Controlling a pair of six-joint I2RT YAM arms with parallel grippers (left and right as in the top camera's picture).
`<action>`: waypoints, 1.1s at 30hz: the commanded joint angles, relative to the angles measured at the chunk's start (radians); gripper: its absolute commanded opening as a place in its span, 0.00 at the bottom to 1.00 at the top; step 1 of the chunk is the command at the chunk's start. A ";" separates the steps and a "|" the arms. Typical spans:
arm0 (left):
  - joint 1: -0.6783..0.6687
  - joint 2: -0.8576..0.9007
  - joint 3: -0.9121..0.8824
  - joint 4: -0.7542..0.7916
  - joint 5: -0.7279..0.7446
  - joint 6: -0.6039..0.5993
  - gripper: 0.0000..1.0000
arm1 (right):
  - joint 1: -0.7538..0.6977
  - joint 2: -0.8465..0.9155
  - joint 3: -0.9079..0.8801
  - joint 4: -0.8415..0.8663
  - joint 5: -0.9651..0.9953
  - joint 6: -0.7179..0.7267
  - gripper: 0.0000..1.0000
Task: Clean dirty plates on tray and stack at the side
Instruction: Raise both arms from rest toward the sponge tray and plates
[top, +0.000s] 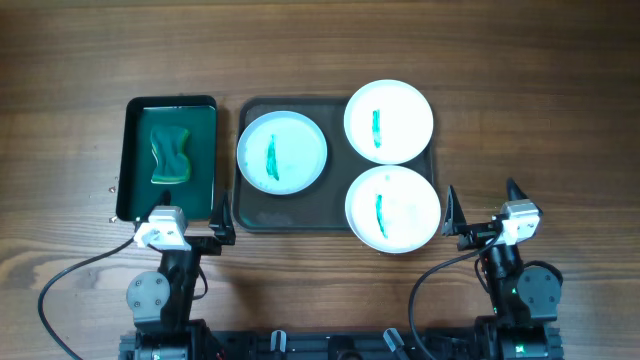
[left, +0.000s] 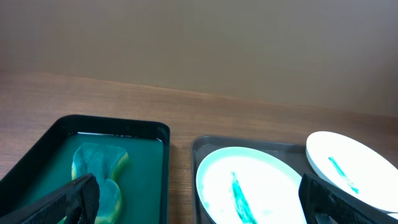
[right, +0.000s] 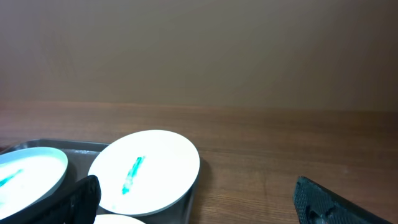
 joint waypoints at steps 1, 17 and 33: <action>-0.005 0.198 0.120 -0.412 0.143 -0.108 1.00 | -0.003 0.728 0.160 0.173 -0.109 0.013 1.00; -0.010 -0.010 0.120 -0.408 0.143 -0.108 1.00 | -0.003 0.730 0.116 0.323 -0.168 -0.023 1.00; -0.009 -0.010 0.120 -0.411 -0.117 -0.051 1.00 | -0.003 0.730 0.121 0.346 -0.233 -0.037 1.00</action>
